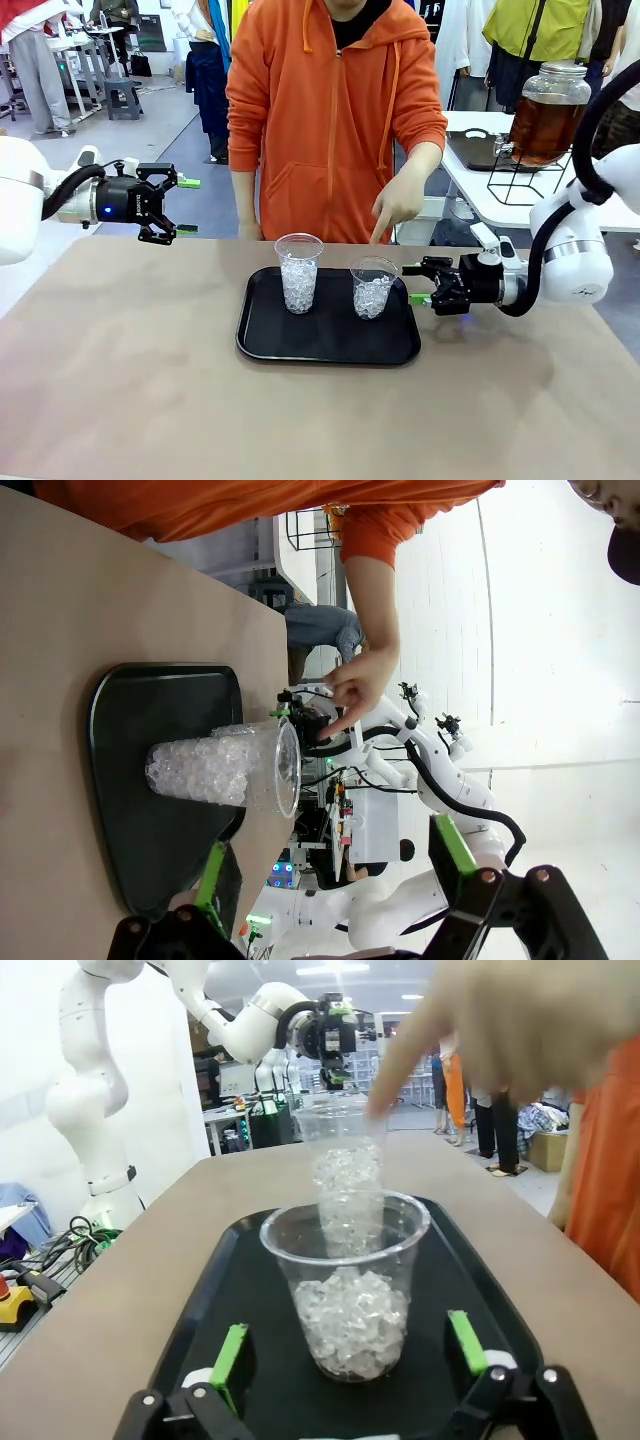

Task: Pour the drink into the iced cup.
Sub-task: Pick up the iced cup indicated by the human and present it to them.

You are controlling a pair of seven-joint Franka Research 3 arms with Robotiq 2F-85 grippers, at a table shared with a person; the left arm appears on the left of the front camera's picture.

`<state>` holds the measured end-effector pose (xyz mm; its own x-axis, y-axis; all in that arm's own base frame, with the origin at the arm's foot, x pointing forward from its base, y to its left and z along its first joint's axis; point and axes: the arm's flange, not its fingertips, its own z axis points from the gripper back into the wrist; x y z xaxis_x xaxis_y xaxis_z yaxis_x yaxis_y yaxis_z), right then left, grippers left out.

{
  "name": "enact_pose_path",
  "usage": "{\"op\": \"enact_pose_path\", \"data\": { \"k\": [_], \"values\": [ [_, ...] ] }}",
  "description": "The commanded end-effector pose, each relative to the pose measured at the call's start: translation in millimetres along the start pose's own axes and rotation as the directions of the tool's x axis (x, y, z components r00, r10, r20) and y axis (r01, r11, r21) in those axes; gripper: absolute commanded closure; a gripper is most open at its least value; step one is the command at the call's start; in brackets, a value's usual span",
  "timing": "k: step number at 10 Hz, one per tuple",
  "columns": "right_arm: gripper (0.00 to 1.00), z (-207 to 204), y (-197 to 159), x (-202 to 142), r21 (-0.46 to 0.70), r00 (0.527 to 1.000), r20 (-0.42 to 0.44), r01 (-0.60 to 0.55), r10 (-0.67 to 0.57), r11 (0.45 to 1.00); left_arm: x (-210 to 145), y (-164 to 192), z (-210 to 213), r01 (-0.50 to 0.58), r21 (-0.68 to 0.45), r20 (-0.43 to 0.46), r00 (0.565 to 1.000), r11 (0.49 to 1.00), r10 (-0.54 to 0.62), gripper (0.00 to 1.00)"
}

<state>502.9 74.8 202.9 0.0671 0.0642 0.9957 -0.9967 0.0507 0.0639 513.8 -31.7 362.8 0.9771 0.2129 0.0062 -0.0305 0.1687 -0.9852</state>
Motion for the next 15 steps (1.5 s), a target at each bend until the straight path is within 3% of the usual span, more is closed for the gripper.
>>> {"op": "enact_pose_path", "data": {
  "k": [1,15],
  "values": [
    [0.0,-13.9,-10.8,-7.0,-0.037,1.0,0.009,-0.025,0.025,0.999,-0.1,-0.7,-0.1,0.01,-0.004,0.007,1.0,1.0,-0.01,0.0],
    [0.0,-69.2,-20.0,-9.4,0.088,0.999,0.008,0.048,-0.049,0.995,-0.1,-0.7,-0.1,0.01,-0.004,0.007,1.0,1.0,-0.01,0.0]
  ]
}}
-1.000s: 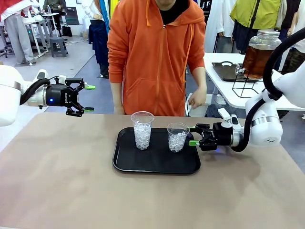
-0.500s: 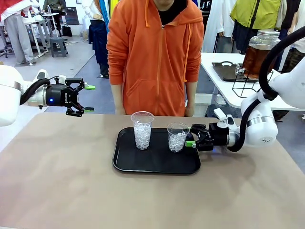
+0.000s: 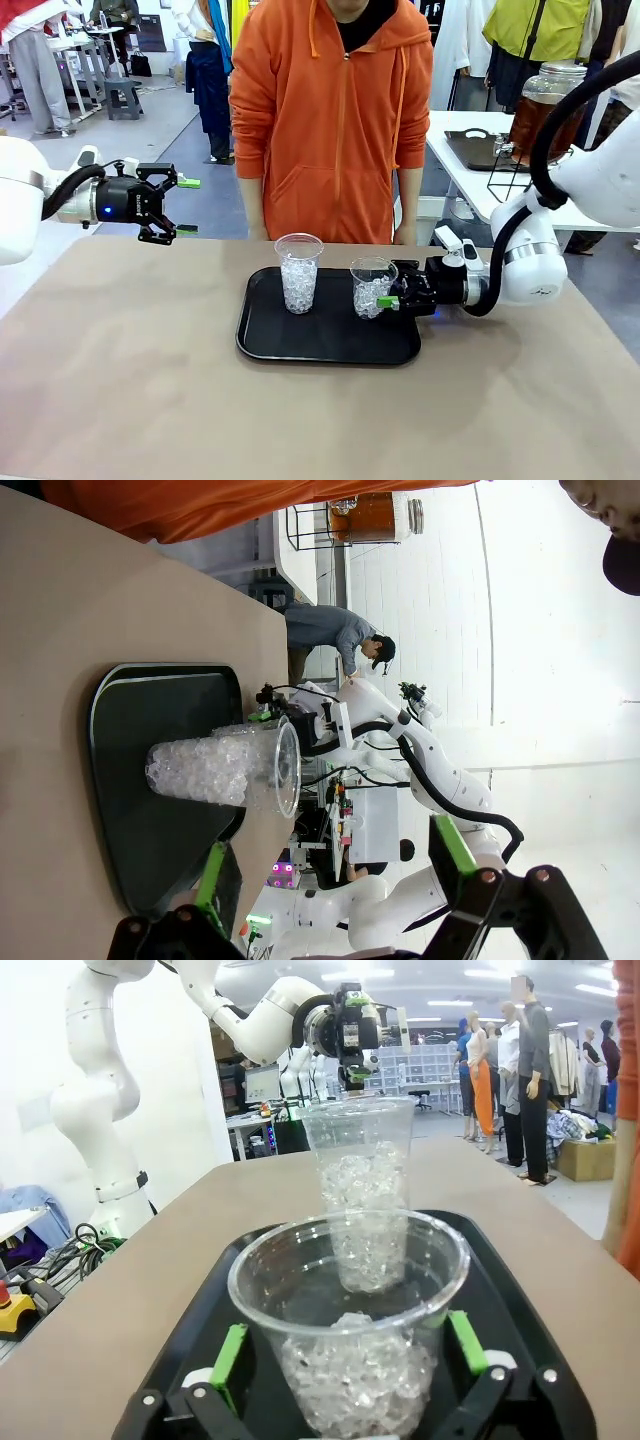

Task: Pour the drink into the iced cup.
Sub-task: Pick up the iced cup indicated by the human and present it to them.

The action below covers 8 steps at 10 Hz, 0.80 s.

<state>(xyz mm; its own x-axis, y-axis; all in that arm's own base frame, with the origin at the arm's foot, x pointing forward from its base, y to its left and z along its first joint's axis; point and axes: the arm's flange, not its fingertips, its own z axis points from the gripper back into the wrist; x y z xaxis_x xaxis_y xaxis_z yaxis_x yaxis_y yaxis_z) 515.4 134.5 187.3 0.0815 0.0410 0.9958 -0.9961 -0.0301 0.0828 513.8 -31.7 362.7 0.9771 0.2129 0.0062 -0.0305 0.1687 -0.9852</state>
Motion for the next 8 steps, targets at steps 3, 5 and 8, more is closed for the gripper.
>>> {"op": "enact_pose_path", "data": {
  "k": [3,5,8],
  "values": [
    [0.0,-17.9,-9.9,2.2,0.025,0.998,-0.022,0.066,-0.065,0.998,-0.1,-0.7,-0.1,0.01,-0.004,0.006,1.0,1.0,-0.01,0.0],
    [0.2,-13.4,-5.8,5.8,0.031,0.997,-0.025,0.073,-0.072,0.997,-0.1,-0.7,-0.1,0.01,-0.004,0.006,1.0,1.0,-0.01,0.0],
    [0.2,-13.9,-3.7,9.6,0.03,0.998,-0.018,0.058,-0.057,0.998,-0.1,-0.7,-0.1,0.01,-0.004,0.006,1.0,1.0,-0.01,0.0]
  ]
}}
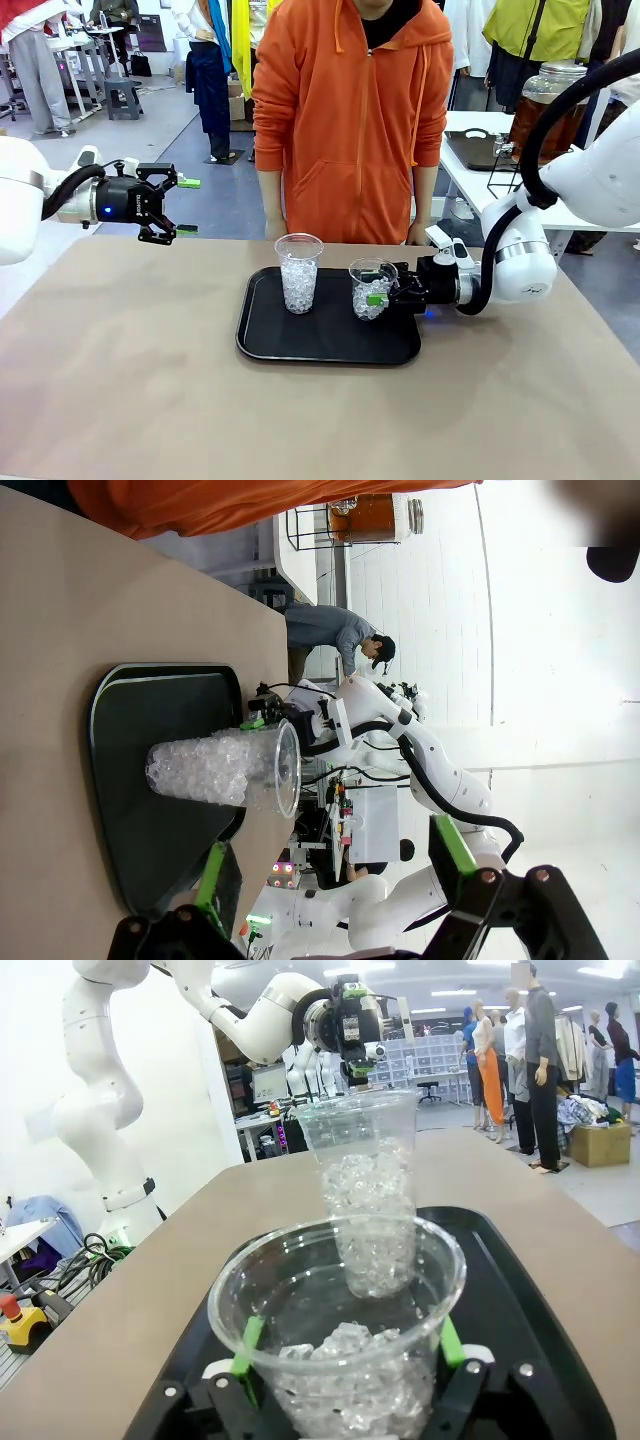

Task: Pour the drink into the iced cup.
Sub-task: Pick up the iced cup indicated by the human and present it to them.

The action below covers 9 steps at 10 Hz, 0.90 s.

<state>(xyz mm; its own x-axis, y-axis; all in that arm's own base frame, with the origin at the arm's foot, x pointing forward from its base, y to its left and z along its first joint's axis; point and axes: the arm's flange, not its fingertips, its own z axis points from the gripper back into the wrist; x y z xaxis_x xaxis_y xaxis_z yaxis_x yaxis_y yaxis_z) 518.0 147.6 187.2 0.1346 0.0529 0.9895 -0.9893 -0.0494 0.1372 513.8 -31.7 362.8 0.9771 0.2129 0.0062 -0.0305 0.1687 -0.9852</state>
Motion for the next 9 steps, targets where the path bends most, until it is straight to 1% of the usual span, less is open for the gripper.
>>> {"op": "enact_pose_path", "data": {
  "k": [1,3,7,9],
  "values": [
    [0.2,-0.1,-0.6,14.3,-0.001,1.0,-0.002,0.01,-0.01,1.0,-0.1,-0.7,-0.1,0.01,-0.004,0.007,1.0,1.0,-0.01,0.0],
    [0.2,4.2,-3.4,52.9,-0.039,0.999,0.034,-0.001,0.002,0.999,-0.1,-0.7,-0.1,0.01,-0.004,0.007,1.0,1.0,-0.01,0.0],
    [0.2,15.7,-26.8,145.1,-0.039,0.999,-0.026,-0.038,0.037,0.998,-0.1,-0.7,-0.1,0.01,-0.004,0.007,1.0,1.0,-0.01,0.0],
    [0.2,17.1,-41.1,174.1,-0.053,0.997,-0.034,-0.068,0.067,0.996,-0.1,-0.7,-0.1,0.01,-0.004,0.007,1.0,1.0,-0.01,0.0]
  ]
}}
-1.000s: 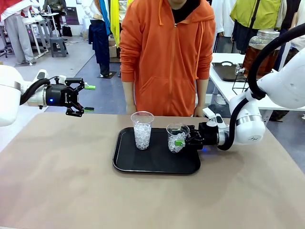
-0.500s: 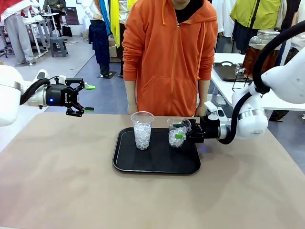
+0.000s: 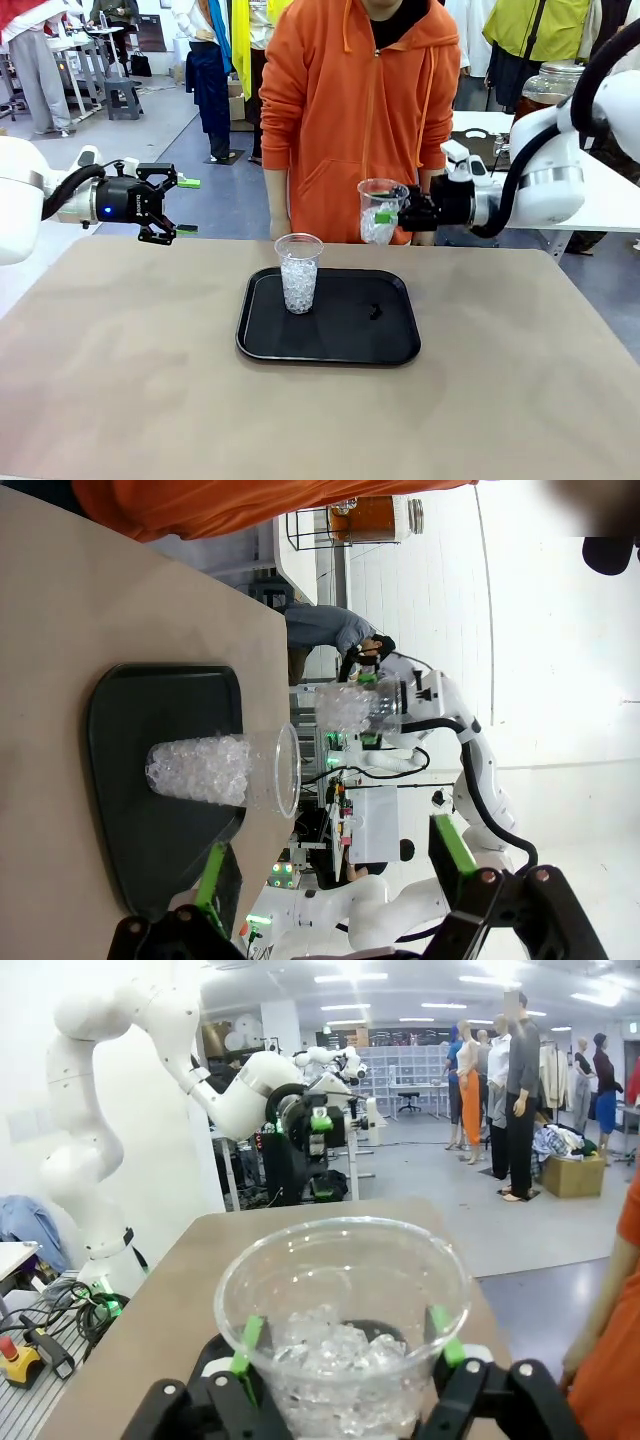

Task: Pour the drink into the iced cup.
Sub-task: Pick up the iced cup indicated by the human and present it to them, then open the gripper to release the iced cup you were holding.

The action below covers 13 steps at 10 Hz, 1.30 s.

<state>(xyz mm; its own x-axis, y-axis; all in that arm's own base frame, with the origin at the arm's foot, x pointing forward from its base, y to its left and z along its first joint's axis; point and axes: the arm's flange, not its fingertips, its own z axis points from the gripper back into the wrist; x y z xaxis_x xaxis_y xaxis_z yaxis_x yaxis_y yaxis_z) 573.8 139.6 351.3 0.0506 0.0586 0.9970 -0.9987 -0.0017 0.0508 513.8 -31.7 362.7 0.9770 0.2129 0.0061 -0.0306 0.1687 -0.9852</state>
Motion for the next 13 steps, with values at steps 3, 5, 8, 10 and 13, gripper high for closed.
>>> {"op": "enact_pose_path", "data": {
  "k": [3,5,8,10,13],
  "values": [
    [0.2,0.0,0.0,0.0,0.0,1.0,0.0,0.0,0.0,1.0,-0.1,-0.8,-0.1,0.01,-0.004,0.006,1.0,1.0,-0.01,0.0],
    [0.2,0.0,0.0,0.0,0.0,1.0,0.0,0.0,0.0,1.0,-0.1,-0.8,-0.1,0.01,-0.004,0.006,1.0,1.0,-0.01,0.0],
    [0.2,0.0,0.0,0.0,0.0,1.0,0.0,0.0,0.0,1.0,-0.1,-0.8,-0.1,0.01,-0.004,0.006,1.0,1.0,-0.01,0.0],
    [0.2,0.0,0.0,0.0,0.0,1.0,0.0,0.0,0.0,1.0,-0.1,-0.8,-0.1,0.01,-0.004,0.006,1.0,1.0,-0.01,0.0],
    [0.2,0.0,0.0,0.0,0.0,1.0,0.0,0.0,0.0,1.0,-0.1,-0.8,-0.1,0.01,-0.004,0.006,1.0,1.0,-0.01,0.0]
  ]
}}
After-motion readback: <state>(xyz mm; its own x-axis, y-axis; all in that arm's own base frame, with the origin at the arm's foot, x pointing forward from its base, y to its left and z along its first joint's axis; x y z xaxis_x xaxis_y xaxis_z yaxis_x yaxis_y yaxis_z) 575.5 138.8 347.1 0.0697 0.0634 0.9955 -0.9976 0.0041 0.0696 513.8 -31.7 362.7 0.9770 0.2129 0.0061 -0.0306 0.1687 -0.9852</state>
